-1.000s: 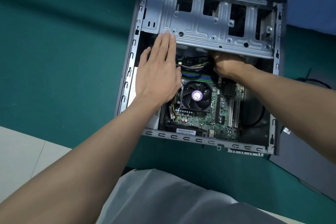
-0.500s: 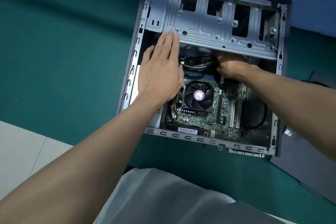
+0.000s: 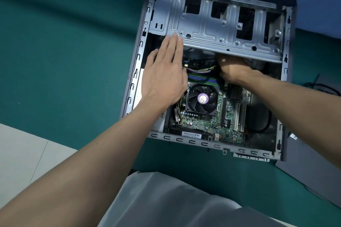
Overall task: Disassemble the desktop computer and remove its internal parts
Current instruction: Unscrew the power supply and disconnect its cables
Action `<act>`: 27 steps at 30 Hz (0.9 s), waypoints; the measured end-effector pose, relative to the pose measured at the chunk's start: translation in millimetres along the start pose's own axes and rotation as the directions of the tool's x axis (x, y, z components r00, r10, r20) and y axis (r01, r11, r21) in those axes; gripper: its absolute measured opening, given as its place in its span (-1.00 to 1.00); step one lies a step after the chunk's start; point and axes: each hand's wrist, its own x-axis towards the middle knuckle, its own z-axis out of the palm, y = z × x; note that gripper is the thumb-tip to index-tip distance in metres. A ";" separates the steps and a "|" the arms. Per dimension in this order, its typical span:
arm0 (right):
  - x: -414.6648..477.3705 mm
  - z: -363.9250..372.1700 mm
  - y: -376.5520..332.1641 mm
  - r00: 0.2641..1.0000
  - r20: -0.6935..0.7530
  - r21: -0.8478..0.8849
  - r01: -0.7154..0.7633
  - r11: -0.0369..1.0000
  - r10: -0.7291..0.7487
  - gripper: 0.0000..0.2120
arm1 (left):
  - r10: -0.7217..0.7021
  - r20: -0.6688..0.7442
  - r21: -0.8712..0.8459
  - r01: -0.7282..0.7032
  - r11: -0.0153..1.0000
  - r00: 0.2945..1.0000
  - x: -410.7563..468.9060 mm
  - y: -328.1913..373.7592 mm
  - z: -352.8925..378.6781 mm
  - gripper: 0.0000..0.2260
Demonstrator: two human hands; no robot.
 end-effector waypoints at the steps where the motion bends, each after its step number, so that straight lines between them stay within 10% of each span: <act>1: 3.0 -3.5 2.9 1.000 0.017 -0.010 -0.003 1.000 0.003 -0.69 | -0.002 0.002 -0.001 0.002 1.000 1.000 0.2 0.0 0.0 -0.37; 27: -45.8 2.7 -11.8 0.987 -0.096 0.054 -0.121 0.991 0.126 -0.71 | 0.011 0.001 0.000 -0.011 1.000 1.000 -0.3 0.2 -1.3 -0.37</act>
